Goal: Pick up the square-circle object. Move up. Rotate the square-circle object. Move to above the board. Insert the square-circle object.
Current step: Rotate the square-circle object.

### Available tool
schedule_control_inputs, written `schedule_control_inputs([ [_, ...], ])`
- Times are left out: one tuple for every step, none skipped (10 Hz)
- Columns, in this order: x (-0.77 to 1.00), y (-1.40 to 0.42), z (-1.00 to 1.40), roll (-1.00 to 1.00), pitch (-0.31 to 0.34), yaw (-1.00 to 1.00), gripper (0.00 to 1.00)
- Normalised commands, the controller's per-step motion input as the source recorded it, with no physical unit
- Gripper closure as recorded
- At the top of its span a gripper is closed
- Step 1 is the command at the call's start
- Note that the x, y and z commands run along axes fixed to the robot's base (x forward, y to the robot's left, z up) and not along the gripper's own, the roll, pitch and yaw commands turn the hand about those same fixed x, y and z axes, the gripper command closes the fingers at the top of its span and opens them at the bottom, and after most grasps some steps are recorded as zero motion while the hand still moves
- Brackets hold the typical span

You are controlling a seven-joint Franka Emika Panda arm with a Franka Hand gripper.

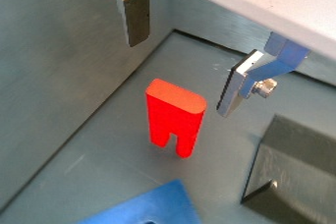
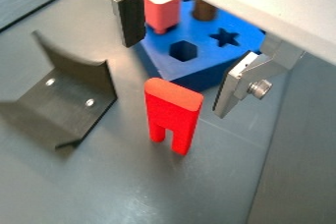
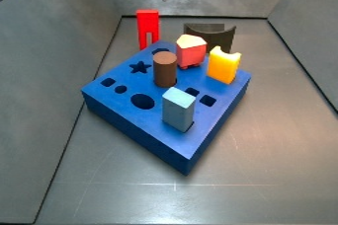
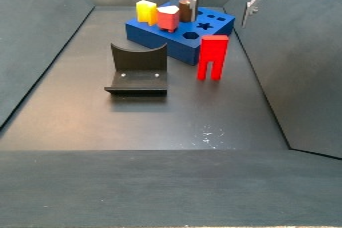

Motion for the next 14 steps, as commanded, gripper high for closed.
schedule_control_inputs([
  [0.02, 0.00, -0.01, -0.03, 0.048, 0.98, 0.00],
  [0.02, 0.00, -0.01, -0.03, 0.048, 0.75, 0.00],
  [0.02, 0.00, -0.01, -0.03, 0.047, 0.46, 0.00],
  [0.02, 0.00, -0.01, -0.03, 0.047, 0.34, 0.00],
  [0.00, 0.00, -1.00, -0.03, 0.046, 0.17, 0.00],
  [0.01, 0.00, -1.00, -0.03, 0.037, 0.13, 0.00],
  [0.04, 0.01, -1.00, -0.01, -0.003, 0.09, 0.00],
  [0.04, 0.01, -1.00, 0.00, -0.011, 0.07, 0.00],
  [0.04, 0.00, -0.84, 0.02, -0.019, 0.06, 0.00],
  [0.04, 0.00, -0.74, 0.03, -0.021, 0.05, 0.00],
  [0.04, 0.00, -0.55, 0.04, -0.016, 0.04, 0.00],
  [0.04, 0.01, -0.41, 0.05, -0.015, 0.04, 0.00],
  [0.04, 0.01, -0.23, 0.07, -0.014, 0.03, 0.00],
  [0.00, 0.00, 0.00, 0.08, -0.016, 0.02, 1.00],
])
